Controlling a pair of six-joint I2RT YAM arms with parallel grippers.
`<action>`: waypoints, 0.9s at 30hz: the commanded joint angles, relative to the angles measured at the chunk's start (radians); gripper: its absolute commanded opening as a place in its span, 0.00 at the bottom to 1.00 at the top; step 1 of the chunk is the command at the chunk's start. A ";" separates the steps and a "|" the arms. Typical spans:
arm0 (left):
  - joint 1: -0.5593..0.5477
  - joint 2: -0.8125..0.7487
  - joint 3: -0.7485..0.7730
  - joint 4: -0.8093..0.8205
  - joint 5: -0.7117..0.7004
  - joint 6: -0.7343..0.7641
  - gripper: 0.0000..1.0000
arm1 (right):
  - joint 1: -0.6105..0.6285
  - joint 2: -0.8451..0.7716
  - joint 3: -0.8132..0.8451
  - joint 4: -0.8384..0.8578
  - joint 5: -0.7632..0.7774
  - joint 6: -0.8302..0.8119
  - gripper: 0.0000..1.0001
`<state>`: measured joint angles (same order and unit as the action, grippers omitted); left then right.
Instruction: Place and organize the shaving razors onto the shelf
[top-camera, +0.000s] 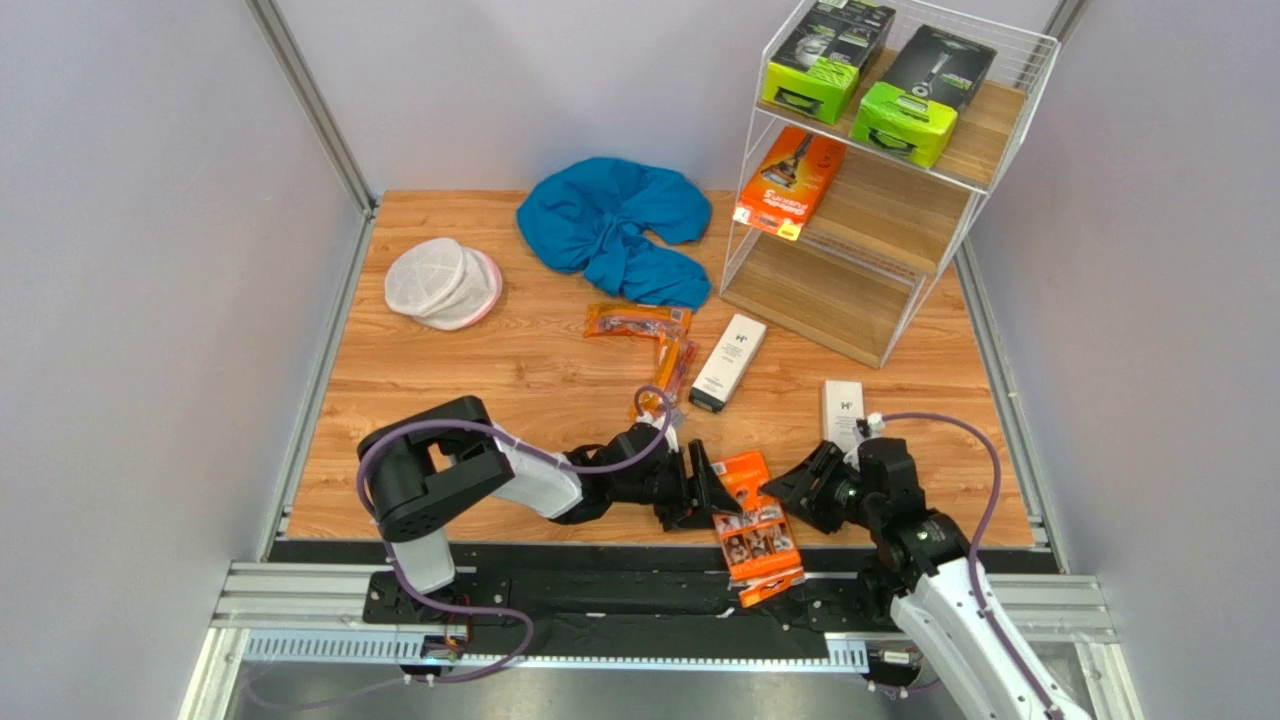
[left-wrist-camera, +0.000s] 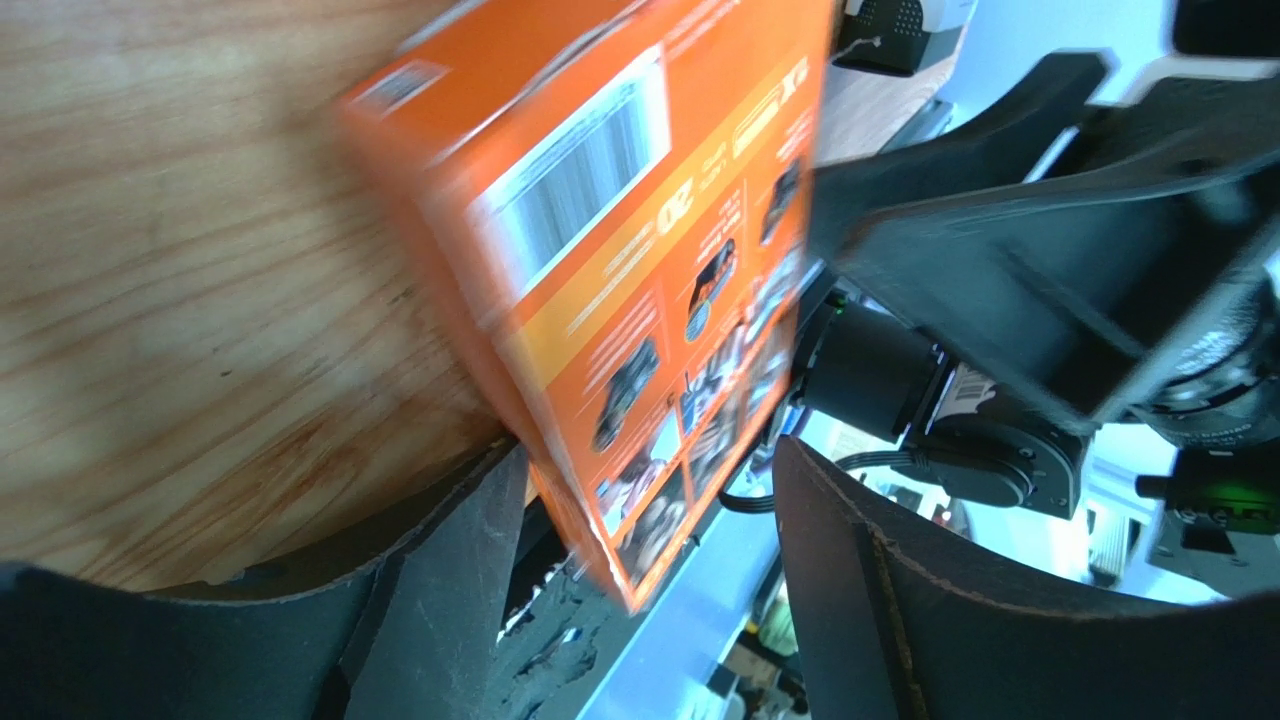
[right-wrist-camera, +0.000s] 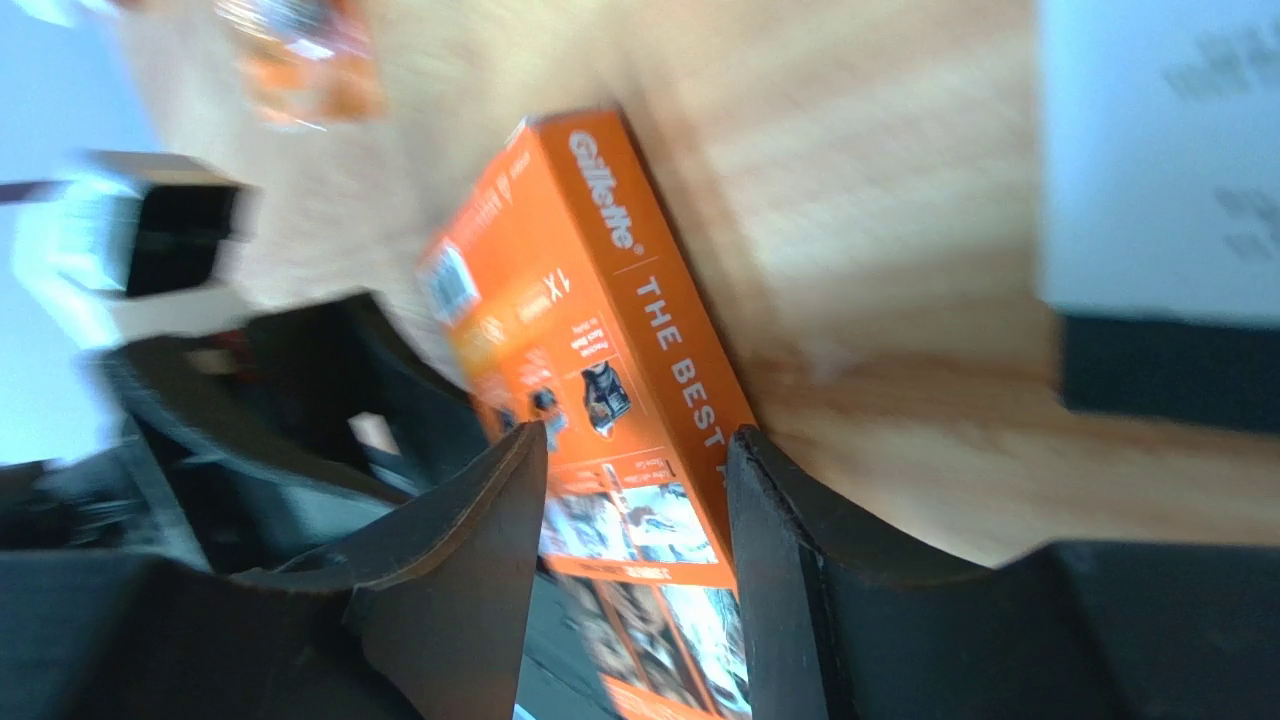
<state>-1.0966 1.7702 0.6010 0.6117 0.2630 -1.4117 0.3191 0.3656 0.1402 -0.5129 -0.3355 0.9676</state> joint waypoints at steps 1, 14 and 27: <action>-0.005 0.003 -0.006 0.037 -0.172 -0.012 0.70 | 0.029 0.102 0.059 -0.196 -0.186 -0.082 0.50; 0.000 0.037 0.057 0.043 -0.142 0.036 0.68 | 0.031 0.058 -0.014 0.009 -0.298 -0.041 0.54; -0.005 0.055 0.106 0.046 -0.025 0.073 0.65 | 0.029 -0.220 -0.013 -0.118 -0.008 0.060 0.24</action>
<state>-1.0519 1.8076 0.6750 0.6163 0.0746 -1.3289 0.3439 0.1944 0.1658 -0.6674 -0.4129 0.9558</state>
